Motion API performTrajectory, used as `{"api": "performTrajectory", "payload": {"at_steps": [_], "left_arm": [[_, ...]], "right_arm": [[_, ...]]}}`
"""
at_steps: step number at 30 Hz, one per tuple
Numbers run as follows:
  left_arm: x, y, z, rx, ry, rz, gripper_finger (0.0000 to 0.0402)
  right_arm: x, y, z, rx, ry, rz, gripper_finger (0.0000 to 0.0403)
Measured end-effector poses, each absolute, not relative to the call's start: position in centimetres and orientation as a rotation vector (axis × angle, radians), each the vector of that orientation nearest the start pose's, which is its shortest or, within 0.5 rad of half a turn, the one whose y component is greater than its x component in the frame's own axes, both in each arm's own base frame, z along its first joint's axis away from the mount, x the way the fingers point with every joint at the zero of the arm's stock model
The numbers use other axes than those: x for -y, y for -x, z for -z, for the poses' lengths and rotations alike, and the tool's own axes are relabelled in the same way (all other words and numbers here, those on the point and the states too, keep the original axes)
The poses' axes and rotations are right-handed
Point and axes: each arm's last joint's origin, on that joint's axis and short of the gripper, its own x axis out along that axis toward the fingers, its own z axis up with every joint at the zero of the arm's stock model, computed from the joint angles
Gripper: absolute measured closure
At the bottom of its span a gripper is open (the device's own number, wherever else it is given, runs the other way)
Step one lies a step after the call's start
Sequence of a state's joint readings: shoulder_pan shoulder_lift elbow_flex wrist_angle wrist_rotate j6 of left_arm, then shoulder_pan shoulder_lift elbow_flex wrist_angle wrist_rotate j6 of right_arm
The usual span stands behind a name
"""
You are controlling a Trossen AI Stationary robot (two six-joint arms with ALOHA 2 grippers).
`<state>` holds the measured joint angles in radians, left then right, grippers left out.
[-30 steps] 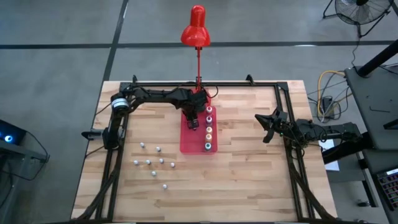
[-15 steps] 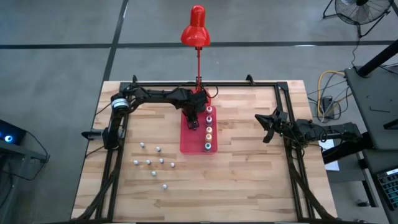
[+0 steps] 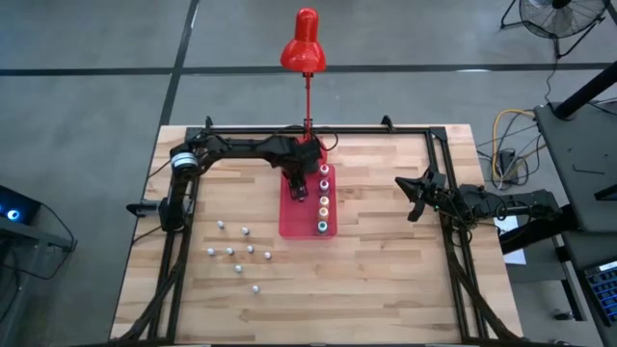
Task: Pick & Place food coloring
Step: Put the small red food coloring bottle into the pink bin, then put the small orange food coloring bottle into the pink bin
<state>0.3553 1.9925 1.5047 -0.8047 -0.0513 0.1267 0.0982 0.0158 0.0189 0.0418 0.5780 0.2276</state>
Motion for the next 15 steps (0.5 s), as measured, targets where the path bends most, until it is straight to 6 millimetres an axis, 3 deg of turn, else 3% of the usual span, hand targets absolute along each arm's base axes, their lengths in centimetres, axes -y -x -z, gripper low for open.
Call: {"api": "performTrajectory", "payload": {"at_steps": [8,15], "left_arm": [[-13.9,-37.0,-20.3,-1.301,0.089,-0.27,0.0266],[-13.6,-36.6,-23.4,-1.258,0.106,-0.291,0.0266]], "right_arm": [[0.7,-9.4,-17.3,0.097,-0.238,0.473,0.0394],[0.7,-9.4,-17.3,0.097,-0.238,0.473,0.0394]]}}
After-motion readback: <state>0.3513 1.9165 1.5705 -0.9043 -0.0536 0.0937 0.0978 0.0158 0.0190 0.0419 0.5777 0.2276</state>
